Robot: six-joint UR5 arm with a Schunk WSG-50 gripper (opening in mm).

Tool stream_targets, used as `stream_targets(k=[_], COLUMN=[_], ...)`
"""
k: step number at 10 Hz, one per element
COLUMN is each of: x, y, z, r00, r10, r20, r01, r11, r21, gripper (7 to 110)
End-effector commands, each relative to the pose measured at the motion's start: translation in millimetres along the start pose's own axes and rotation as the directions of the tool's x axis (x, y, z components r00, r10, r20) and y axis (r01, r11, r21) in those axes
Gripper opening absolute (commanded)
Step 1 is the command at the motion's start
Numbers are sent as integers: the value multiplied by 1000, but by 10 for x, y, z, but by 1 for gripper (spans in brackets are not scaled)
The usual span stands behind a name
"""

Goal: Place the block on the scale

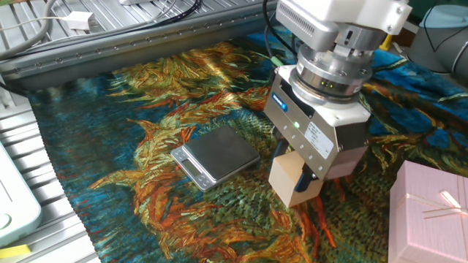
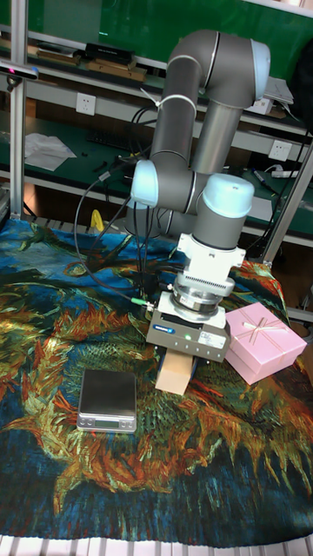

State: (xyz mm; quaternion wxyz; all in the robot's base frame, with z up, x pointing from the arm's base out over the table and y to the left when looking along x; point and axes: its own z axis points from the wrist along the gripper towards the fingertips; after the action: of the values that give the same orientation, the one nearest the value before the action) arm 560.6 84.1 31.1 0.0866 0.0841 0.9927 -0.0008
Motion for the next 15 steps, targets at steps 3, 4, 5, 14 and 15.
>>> stream_targets(k=[3,4,5,14,15], x=[-8,23,63,379,361], y=[36,30,26,-23,-9], z=[31,39,50,34,33], r00=[998,997,994,988,987], r10=[-56,-71,-112,-18,-10], r20=[13,6,0,-150,-158], r01=[56,71,112,11,3], r11=[997,996,993,999,999], r21=[-45,-47,-49,-44,-43], gripper=[66,66,66,66,66])
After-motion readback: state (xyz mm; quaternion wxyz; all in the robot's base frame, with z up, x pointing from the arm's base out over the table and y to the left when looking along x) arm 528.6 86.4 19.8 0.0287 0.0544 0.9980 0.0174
